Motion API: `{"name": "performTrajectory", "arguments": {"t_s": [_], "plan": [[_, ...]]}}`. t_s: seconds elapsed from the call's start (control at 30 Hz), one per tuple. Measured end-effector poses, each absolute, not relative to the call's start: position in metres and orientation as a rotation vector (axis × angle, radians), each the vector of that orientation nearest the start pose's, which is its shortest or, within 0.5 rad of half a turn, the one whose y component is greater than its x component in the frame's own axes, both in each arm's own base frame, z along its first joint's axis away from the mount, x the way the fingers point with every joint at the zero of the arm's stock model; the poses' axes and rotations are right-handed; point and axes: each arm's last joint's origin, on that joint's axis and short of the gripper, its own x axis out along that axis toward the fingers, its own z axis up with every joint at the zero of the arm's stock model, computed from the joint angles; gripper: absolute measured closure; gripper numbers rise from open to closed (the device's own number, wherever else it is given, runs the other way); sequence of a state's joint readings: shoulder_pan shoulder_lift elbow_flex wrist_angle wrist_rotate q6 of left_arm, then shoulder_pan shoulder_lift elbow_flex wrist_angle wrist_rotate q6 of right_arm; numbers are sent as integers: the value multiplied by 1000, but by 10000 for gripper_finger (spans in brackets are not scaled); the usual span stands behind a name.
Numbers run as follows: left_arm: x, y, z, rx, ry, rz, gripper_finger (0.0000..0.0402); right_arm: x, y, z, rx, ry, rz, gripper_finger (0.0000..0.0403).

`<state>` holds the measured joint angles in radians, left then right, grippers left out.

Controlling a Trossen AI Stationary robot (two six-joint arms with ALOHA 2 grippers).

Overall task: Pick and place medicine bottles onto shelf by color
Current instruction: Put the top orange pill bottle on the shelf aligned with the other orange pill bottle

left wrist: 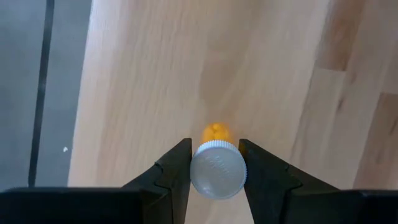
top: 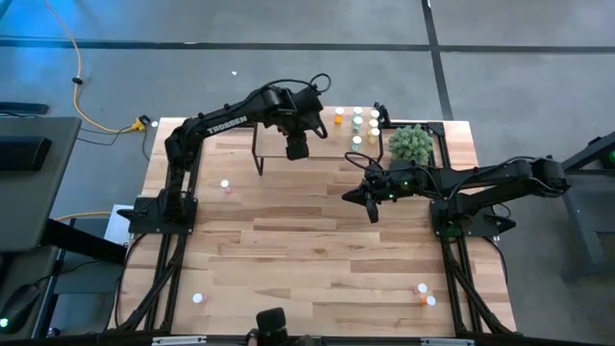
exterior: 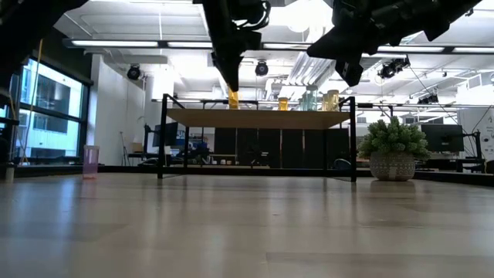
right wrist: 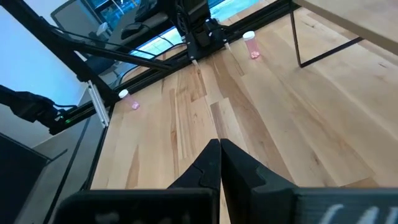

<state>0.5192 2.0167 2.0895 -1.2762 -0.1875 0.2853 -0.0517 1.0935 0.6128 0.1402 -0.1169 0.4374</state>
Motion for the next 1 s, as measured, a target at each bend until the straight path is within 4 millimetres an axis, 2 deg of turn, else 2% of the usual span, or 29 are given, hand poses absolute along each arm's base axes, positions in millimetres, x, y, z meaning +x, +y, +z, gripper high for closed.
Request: {"name": "performTrajectory", "arguments": {"t_s": [0.23, 0.63, 1.0], "plan": [[353, 206, 329, 56, 1278, 372, 278, 235, -9, 246, 462, 348, -11, 403], [355, 204, 330, 70, 1271, 359, 242, 235, -9, 246, 470, 348, -12, 403], [354, 203, 336, 76, 1234, 368, 184, 235, -9, 246, 470, 349, -12, 403]]}}
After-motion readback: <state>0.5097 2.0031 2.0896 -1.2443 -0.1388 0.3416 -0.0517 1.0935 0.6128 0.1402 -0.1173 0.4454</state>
